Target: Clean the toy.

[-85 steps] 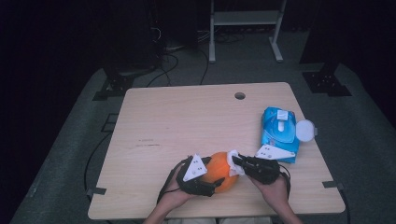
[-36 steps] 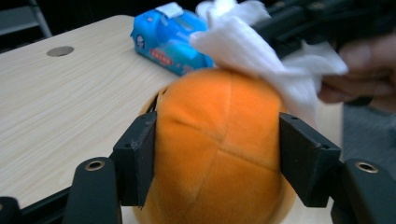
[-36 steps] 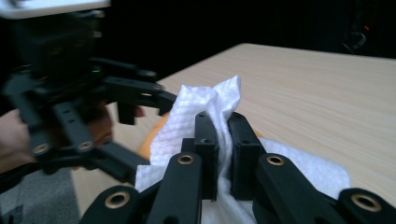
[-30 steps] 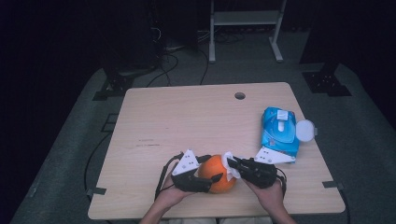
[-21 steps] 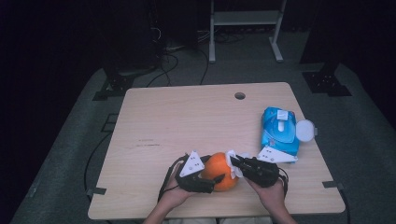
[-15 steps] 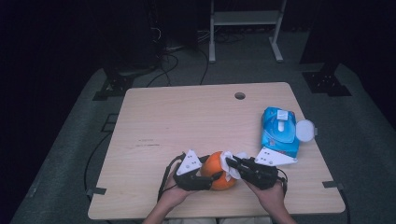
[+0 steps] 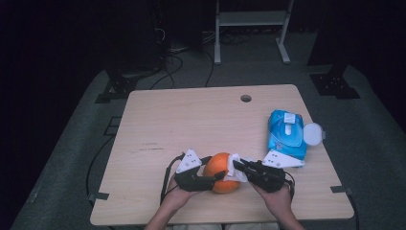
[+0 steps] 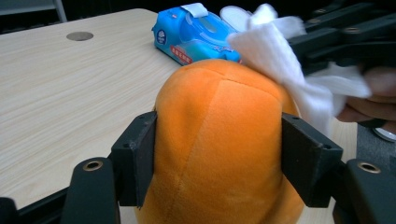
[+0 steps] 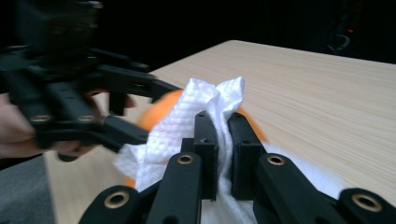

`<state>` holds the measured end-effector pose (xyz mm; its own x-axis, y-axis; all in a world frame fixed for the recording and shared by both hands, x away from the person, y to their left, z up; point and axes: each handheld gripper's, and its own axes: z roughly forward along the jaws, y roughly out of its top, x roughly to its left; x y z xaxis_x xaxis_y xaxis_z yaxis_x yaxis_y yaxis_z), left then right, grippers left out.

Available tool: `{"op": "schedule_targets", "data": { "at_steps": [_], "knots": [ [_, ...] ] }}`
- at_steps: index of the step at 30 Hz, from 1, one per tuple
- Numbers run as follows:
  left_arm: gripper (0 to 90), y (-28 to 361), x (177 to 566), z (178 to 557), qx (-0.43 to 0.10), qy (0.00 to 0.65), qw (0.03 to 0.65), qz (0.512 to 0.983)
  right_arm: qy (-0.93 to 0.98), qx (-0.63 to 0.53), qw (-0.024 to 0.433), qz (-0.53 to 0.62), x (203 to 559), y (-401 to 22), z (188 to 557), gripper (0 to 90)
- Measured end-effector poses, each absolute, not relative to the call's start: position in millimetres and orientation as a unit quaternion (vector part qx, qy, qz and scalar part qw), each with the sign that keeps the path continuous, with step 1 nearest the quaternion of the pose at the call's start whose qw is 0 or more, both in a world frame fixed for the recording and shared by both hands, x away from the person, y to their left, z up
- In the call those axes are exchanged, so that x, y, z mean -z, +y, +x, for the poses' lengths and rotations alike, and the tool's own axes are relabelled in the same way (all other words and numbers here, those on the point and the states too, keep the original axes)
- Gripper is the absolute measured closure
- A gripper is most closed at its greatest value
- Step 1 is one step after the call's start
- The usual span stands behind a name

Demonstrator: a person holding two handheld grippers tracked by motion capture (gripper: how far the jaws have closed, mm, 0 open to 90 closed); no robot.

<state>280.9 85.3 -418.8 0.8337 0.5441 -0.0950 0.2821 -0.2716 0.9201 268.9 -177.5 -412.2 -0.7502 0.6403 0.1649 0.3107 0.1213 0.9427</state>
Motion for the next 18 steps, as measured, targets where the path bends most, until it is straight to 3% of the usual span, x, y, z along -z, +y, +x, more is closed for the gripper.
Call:
{"op": "schedule_targets", "data": {
  "at_steps": [4,6,8,13,18],
  "knots": [
    [15.8,82.5,425.5,282.4,-0.111,0.229,0.541,0.801,0.728,-0.572,0.142,0.349,421.2,-187.3,276.5,82.5],
    [14.1,83.1,428.6,283.9,-0.112,0.223,0.544,0.801,0.728,-0.573,0.141,0.349,421.7,-187.0,277.5,82.5],
    [14.4,84.5,429.9,285.7,-0.112,0.224,0.542,0.802,0.73,-0.572,0.143,0.346,421.1,-185.2,277.3,82.5],
    [29.8,82.7,420.7,280.4,-0.118,0.241,0.534,0.801,0.729,-0.582,0.148,0.327,414.6,-178.5,267.1,82.7],
    [29.0,82.9,415.8,276.7,-0.091,0.237,0.535,0.806,0.743,-0.582,0.163,0.287,404.6,-169.2,258.7,82.6]
  ]
}}
